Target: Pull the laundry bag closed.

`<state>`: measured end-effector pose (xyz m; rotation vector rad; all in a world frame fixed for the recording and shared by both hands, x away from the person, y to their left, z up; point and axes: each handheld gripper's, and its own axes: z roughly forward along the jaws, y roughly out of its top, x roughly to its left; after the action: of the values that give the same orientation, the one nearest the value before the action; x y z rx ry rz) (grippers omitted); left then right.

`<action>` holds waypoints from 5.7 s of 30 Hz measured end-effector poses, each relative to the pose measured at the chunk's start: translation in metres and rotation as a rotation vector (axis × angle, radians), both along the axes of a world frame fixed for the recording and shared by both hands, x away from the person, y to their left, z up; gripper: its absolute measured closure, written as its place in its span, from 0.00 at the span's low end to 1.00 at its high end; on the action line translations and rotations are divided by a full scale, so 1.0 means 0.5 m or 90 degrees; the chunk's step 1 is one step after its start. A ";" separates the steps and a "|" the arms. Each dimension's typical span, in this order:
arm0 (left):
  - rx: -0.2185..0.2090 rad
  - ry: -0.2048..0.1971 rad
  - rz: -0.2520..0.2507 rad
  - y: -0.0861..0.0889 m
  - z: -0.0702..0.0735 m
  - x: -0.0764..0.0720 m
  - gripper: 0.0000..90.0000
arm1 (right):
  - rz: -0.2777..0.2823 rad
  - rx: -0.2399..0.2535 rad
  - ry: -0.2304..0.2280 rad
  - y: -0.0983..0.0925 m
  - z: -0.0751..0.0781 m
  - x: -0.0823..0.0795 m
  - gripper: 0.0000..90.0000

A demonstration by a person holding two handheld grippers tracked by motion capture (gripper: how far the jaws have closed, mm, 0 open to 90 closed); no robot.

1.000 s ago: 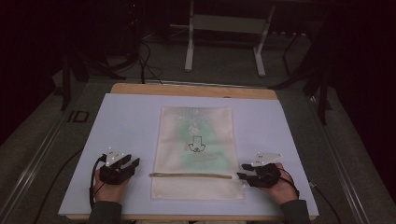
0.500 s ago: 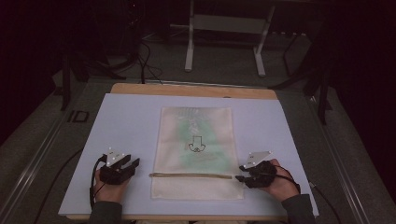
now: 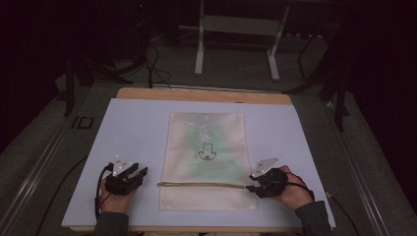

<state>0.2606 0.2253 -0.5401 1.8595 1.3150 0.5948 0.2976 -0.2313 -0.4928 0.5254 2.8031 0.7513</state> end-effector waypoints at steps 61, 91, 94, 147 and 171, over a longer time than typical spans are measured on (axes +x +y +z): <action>0.013 0.006 -0.022 -0.006 -0.001 0.002 0.62 | 0.095 -0.001 0.001 0.131 0.004 0.003 0.66; 0.013 0.007 -0.025 -0.006 -0.001 0.002 0.62 | 0.129 0.013 0.001 0.195 0.016 0.010 0.64; 0.014 0.007 -0.025 -0.006 -0.001 0.002 0.62 | 0.132 0.016 0.001 0.202 0.017 0.010 0.65; 0.005 0.005 -0.027 -0.004 -0.001 0.001 0.62 | 0.174 0.074 -0.001 0.350 -0.010 0.014 0.80; 0.000 0.005 -0.026 -0.002 -0.001 0.001 0.62 | 0.191 0.109 0.005 0.432 -0.027 0.009 0.87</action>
<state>0.2613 0.2244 -0.5404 1.8853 1.2782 0.5666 0.3023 -0.0156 -0.5065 0.1300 2.8754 1.0546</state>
